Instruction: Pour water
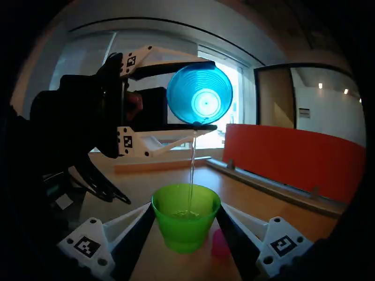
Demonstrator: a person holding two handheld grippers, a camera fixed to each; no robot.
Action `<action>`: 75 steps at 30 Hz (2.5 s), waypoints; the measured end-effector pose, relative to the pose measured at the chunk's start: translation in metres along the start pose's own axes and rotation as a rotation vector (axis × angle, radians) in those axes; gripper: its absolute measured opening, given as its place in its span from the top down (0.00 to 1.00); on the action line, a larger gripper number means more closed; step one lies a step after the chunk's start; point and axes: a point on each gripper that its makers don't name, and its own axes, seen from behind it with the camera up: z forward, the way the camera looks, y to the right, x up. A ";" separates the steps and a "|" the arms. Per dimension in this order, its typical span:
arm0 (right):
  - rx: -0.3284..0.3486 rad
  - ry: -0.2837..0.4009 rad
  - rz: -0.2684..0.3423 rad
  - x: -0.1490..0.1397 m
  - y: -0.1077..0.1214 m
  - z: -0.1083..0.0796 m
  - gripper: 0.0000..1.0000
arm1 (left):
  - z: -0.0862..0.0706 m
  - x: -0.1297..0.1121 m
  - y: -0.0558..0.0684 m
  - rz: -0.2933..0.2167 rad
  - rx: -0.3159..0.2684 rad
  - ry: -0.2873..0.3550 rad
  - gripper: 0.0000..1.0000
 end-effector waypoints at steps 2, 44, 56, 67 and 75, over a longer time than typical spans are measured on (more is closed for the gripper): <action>-0.001 0.000 -0.001 0.000 0.000 0.000 0.10 | 0.000 0.000 -0.001 0.015 0.004 0.000 0.11; -0.023 0.010 -0.006 0.002 0.007 -0.008 0.10 | 0.006 -0.027 0.002 -0.446 -0.005 -0.021 0.11; -0.033 0.016 -0.012 0.003 0.008 -0.011 0.10 | -0.002 -0.042 0.012 -0.746 -0.028 -0.040 0.11; -0.041 0.025 -0.014 0.005 0.009 -0.014 0.10 | -0.004 -0.050 0.017 -1.132 -0.038 -0.032 0.11; -0.049 0.031 -0.011 0.008 0.011 -0.015 0.10 | -0.007 -0.055 0.018 -1.262 -0.035 -0.032 0.11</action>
